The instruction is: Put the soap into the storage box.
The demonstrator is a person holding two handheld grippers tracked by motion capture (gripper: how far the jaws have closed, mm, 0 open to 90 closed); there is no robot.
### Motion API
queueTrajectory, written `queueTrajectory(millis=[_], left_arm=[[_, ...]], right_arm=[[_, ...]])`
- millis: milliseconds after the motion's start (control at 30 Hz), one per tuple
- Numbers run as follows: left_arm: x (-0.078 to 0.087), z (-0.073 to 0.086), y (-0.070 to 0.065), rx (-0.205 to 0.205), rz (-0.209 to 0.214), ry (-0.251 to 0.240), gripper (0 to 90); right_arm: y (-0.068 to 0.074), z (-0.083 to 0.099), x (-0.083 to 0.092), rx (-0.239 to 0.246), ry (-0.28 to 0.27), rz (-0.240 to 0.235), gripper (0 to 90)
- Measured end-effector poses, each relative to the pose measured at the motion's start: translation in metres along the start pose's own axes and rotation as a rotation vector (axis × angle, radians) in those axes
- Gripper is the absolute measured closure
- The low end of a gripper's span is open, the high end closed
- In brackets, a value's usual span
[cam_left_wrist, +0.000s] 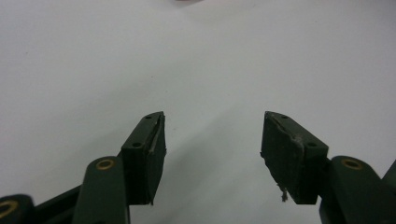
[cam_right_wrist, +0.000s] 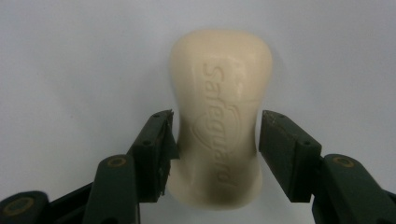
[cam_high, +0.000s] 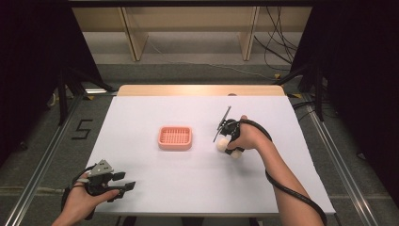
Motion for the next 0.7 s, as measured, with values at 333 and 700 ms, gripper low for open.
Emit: queueTrajectory(millis=[333, 700], left_arm=[[0.0003, -0.0009, -0.001, -0.006, 0.009, -0.012, 39.7], [-0.0002, -0.0006, -0.0012, -0.005, 0.008, -0.009, 39.7]], right_arm=[[-0.0007, -0.0029, -0.0059, 0.01, 0.018, -0.002, 47.2], [-0.0048, -0.0039, -0.0094, 0.019, 0.037, -0.001, 47.4]])
Point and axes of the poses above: each handheld gripper's, and its own axes: x roughly backward along the jaws, z roughly out of its underside, y roughly to its left, the point moved 7 cm from there along -x, roughly forward along the jaws, and after that the axes turned 10 degrees about -x, right-handed, at the moved point
